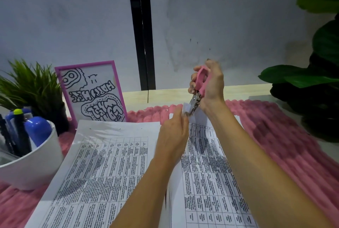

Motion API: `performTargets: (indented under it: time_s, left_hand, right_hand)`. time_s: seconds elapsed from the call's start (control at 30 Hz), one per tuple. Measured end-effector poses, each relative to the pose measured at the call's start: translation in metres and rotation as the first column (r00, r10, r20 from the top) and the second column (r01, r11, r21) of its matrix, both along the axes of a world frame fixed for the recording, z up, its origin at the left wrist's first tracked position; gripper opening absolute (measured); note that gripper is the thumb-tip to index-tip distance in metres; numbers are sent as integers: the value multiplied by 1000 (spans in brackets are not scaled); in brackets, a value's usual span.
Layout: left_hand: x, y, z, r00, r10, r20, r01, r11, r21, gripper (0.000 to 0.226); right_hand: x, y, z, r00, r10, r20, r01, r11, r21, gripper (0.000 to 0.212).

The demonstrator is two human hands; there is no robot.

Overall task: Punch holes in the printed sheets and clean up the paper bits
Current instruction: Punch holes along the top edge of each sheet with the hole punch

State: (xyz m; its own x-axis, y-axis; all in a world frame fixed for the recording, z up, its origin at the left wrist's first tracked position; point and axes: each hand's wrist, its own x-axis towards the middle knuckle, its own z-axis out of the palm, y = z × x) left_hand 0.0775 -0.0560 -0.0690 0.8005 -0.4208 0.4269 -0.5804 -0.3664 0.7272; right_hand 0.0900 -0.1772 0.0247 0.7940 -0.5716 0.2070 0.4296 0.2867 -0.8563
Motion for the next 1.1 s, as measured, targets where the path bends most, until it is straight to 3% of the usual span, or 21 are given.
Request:
performTargets:
  time_s: [0.23,0.43,0.57,0.7,1.1]
  left_hand:
    - [2,-6,-6,999,-19,-42,17,999,-46,50]
    - [-2,-3,-4,999,34,11,-34,999,15,35]
    - [-6,0,1,999,47,-21,-49,992,-116,24]
    - [-1,3,3,988,-37,-148,-1,968,-249,32]
    - [-1,3,4,985,-73,-154,26,957,-288,31]
  right_hand:
    - [-19,-17,-2,994,84,70,-83,996,-27,48]
    - [-15,-7,4,986,160,-38,-160,987,-1,37]
    - [-13,-17,4,997,34,-70,-38,998,-57,42]
    - [-17,-40,-1,998,-39,-39,37,998,-57,46]
    - [-19,-48,-7,996,-89,-16,86,991,-102,38]
